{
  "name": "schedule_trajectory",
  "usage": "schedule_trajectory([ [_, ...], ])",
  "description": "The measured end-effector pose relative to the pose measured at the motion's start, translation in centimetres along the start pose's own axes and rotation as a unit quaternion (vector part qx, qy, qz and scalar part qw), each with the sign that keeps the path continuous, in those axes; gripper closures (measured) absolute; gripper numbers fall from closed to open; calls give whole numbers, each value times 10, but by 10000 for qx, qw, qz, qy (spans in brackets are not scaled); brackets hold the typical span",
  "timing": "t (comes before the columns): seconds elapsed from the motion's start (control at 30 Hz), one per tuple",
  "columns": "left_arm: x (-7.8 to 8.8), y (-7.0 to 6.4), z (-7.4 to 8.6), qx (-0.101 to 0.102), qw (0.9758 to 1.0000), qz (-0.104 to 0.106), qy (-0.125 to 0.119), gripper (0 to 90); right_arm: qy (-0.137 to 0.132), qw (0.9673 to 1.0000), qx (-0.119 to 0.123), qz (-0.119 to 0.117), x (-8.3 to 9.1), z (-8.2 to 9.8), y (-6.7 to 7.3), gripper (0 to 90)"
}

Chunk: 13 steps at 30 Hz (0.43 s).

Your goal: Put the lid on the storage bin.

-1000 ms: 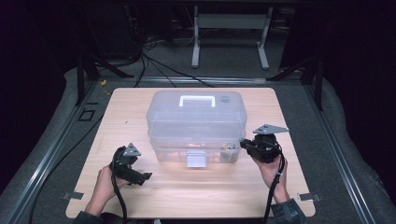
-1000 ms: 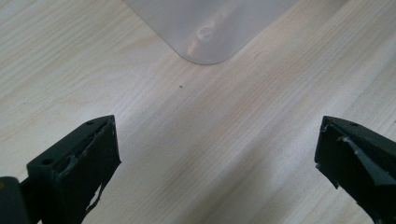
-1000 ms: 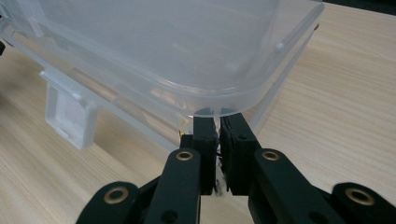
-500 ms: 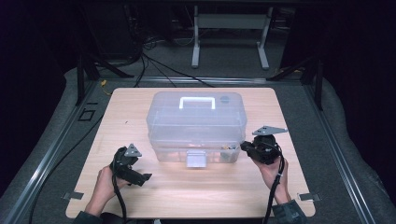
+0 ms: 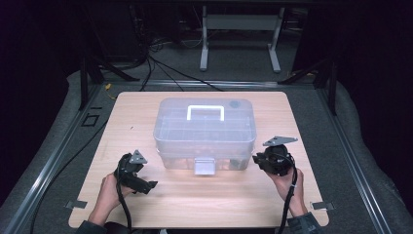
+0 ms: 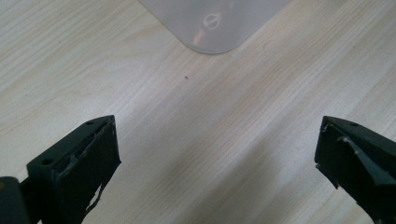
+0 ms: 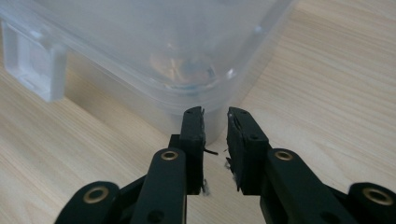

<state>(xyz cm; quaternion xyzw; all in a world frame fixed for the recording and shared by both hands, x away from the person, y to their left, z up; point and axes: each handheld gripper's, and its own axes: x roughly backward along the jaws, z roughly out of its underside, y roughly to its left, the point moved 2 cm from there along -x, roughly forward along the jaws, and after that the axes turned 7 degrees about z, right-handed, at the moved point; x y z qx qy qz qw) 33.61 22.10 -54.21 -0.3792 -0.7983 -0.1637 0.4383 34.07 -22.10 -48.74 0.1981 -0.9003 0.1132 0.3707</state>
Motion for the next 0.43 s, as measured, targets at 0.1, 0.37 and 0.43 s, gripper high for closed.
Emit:
schedule_trajectory([
  [0.1,-1,2,1,8,10000,-24,18,0,49,10000,-56,63,1,7,-6,674],
  [0.37,-6,8,5,106,9999,-44,71,0,437,9986,-296,59,-17,40,-25,347],
  [0.43,-7,9,5,146,9999,-33,36,0,558,9977,-357,129,-22,48,-30,257],
])
